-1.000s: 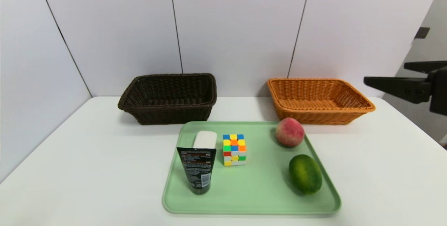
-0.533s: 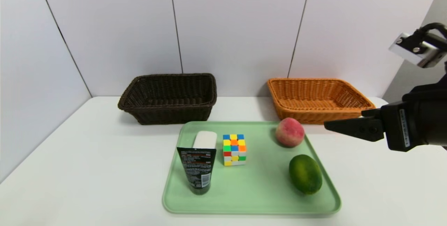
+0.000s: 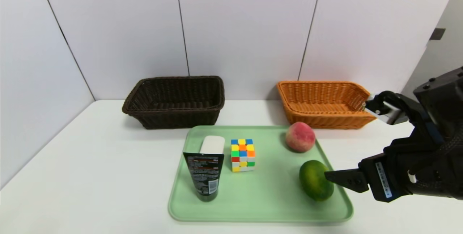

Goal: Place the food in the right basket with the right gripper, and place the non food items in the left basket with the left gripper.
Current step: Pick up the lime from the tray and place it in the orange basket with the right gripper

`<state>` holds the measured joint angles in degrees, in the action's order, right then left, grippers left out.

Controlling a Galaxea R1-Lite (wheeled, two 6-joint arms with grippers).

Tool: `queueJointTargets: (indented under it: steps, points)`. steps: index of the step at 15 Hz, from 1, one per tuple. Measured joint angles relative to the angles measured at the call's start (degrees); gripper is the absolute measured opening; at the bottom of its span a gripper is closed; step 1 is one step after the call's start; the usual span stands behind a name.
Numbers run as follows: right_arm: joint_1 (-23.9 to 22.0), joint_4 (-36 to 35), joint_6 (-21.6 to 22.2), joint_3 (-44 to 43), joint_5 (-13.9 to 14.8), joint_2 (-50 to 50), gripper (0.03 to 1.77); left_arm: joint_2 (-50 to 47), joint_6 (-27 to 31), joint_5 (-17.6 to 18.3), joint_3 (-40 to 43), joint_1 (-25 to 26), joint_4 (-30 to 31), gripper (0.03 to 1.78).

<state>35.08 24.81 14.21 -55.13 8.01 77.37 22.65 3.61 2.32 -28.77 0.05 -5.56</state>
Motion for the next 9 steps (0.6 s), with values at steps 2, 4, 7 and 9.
queueJointTargets:
  steps: [2,4,7,9]
  points:
    - [0.44,0.05,2.86,-0.18,0.09,2.23,1.71,-0.35,1.84,0.05,0.74,-0.05,0.05,1.69]
    - [0.99,0.1,4.69,-2.36,0.09,5.12,1.71,-1.13,2.06,-0.01,1.73,-0.05,-0.06,1.69]
    - [1.43,-0.23,7.12,-5.1,0.52,9.47,1.71,-2.56,2.08,-0.11,2.15,0.02,-2.27,1.69]
    - [1.54,-0.5,7.47,-5.99,0.69,11.4,1.71,-3.8,2.15,-0.12,2.18,0.02,-4.22,1.69]
